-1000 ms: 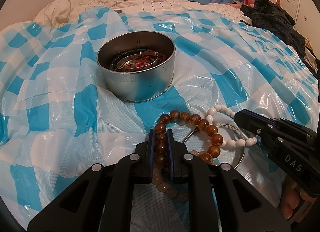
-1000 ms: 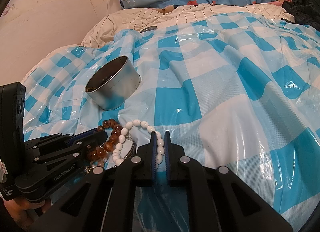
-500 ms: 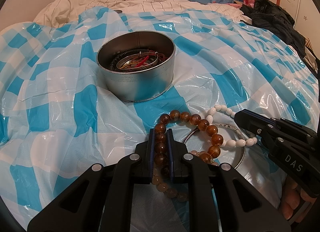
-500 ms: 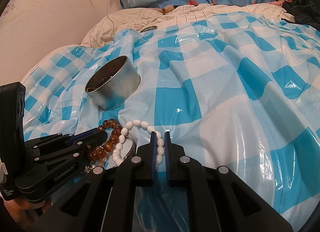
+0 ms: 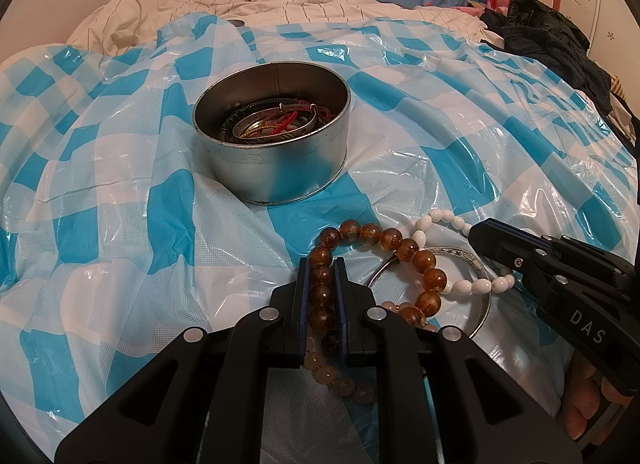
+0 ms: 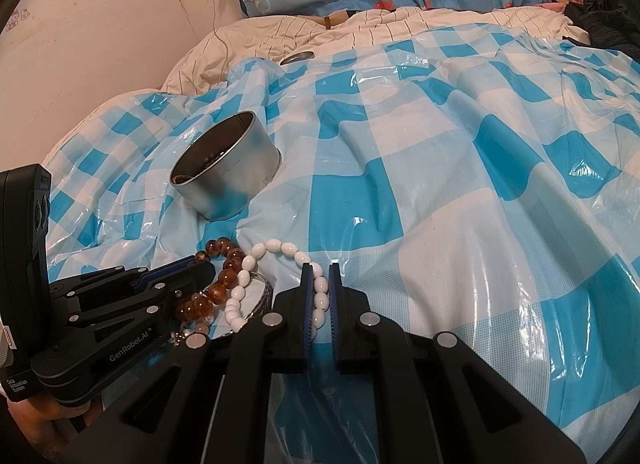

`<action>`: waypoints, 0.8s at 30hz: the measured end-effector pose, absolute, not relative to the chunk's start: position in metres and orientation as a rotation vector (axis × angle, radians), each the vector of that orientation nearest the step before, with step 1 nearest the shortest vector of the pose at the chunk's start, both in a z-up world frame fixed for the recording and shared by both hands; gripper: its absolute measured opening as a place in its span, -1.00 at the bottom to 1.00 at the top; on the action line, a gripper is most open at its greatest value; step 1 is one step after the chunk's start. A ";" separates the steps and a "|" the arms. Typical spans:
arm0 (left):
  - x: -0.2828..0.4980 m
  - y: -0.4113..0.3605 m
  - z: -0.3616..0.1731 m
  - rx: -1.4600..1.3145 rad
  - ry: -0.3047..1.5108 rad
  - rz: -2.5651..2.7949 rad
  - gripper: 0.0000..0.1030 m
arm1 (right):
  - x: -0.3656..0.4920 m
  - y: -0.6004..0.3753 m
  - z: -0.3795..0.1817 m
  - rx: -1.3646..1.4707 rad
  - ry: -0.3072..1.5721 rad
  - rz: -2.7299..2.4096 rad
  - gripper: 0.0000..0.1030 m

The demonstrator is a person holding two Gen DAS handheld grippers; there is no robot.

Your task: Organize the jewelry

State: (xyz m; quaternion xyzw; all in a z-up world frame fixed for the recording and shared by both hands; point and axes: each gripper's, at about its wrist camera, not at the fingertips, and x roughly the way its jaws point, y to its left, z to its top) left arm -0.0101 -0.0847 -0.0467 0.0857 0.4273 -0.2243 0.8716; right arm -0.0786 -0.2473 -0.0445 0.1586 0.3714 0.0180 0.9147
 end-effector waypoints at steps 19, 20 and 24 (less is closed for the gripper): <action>-0.018 -0.082 -0.029 0.121 0.870 -0.535 -0.80 | -0.086 -0.258 -0.038 0.397 0.710 0.015 -0.84; -0.020 -0.081 -0.024 0.119 0.861 -0.541 -0.80 | -0.088 -0.260 -0.037 0.412 0.704 0.017 -0.84; -0.026 -0.078 -0.006 0.104 0.820 -0.560 -0.80 | -0.091 -0.264 -0.032 0.466 0.674 0.030 -0.87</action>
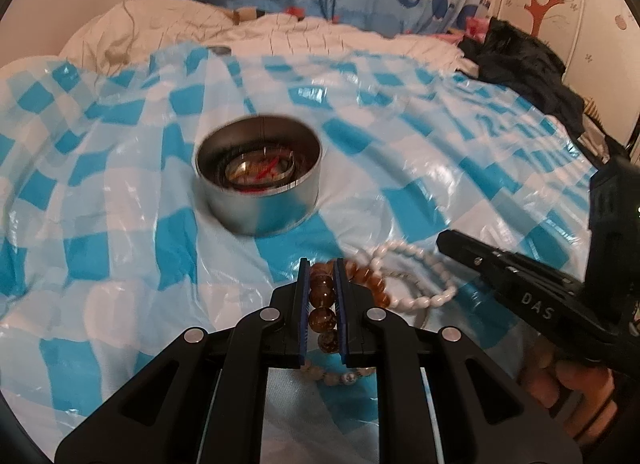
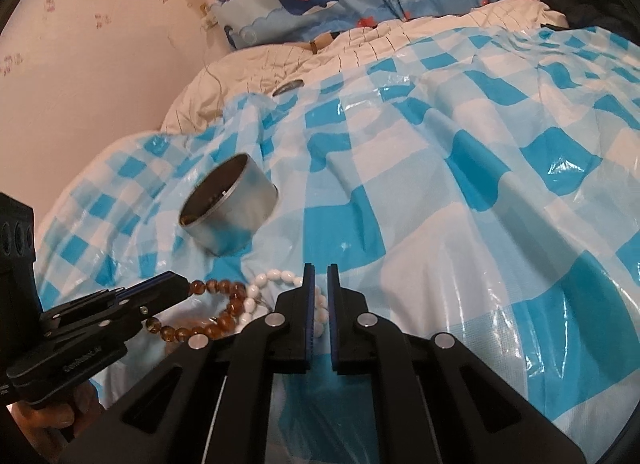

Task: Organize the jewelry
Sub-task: 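Lift the brown beads with the left tool while the right tool lifts the white beads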

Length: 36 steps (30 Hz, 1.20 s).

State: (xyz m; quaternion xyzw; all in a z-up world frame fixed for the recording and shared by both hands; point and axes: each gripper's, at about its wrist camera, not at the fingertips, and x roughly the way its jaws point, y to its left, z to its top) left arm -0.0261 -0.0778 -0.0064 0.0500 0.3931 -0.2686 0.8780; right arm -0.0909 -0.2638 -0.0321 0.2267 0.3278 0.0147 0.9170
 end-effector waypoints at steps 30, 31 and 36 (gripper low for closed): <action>0.027 -0.053 0.112 -0.079 0.555 -0.644 -0.80 | -0.095 -0.255 0.006 0.439 0.669 0.158 -0.85; 0.036 -0.052 0.110 -0.101 0.567 -0.649 -0.80 | -0.094 -0.257 0.013 0.452 0.649 0.170 -0.85; 0.076 -0.055 0.067 -0.152 0.740 -0.596 -0.80 | -0.078 -0.263 0.039 0.505 0.598 0.226 -0.85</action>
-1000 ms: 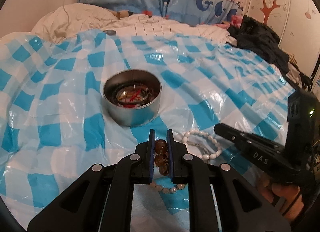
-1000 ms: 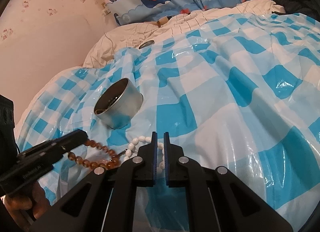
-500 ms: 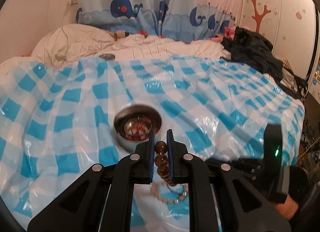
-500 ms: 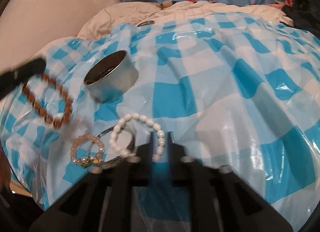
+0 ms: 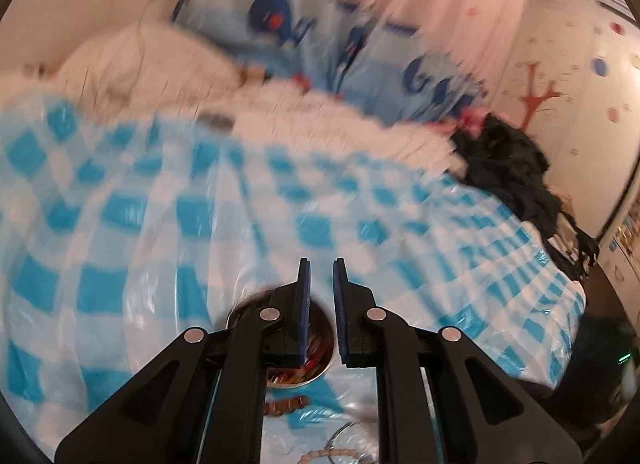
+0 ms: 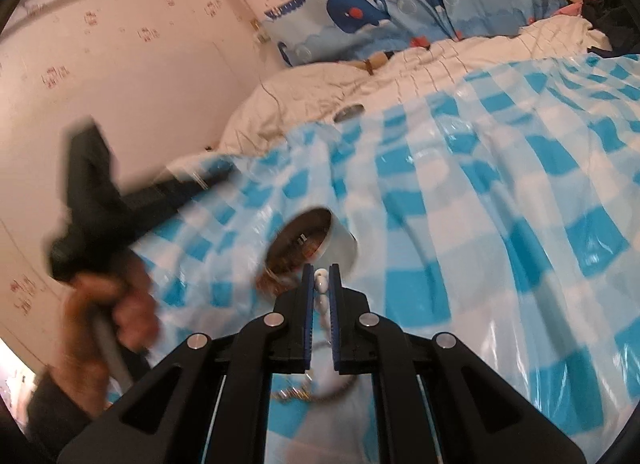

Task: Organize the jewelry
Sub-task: 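Lift the brown beads with the left tool while the right tool lifts the white beads, then carry both tools over the silver tin and open them to drop the bracelets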

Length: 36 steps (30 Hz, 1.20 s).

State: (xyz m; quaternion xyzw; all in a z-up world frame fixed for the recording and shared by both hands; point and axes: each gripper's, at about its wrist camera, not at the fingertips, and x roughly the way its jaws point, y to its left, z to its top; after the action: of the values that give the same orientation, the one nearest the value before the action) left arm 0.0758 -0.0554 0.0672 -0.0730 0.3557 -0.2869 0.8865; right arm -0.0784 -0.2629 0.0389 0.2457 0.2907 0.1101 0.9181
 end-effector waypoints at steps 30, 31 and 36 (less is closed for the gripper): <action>0.054 -0.048 -0.029 0.145 1.005 -0.502 -0.27 | -0.025 -0.271 0.012 0.543 0.780 0.219 -0.35; 0.054 -0.049 -0.031 0.151 1.010 -0.497 -0.37 | -0.025 -0.270 0.011 0.543 0.784 0.224 -0.35; 0.054 -0.047 -0.031 0.141 1.011 -0.491 -0.95 | -0.023 -0.263 0.007 0.522 0.801 0.233 -0.34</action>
State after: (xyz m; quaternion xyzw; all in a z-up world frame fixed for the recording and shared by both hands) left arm 0.0544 -0.0472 -0.0312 0.0670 0.4790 -0.2325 0.8438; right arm -0.0227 -0.2627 0.0073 0.2507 0.3847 0.1117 0.8813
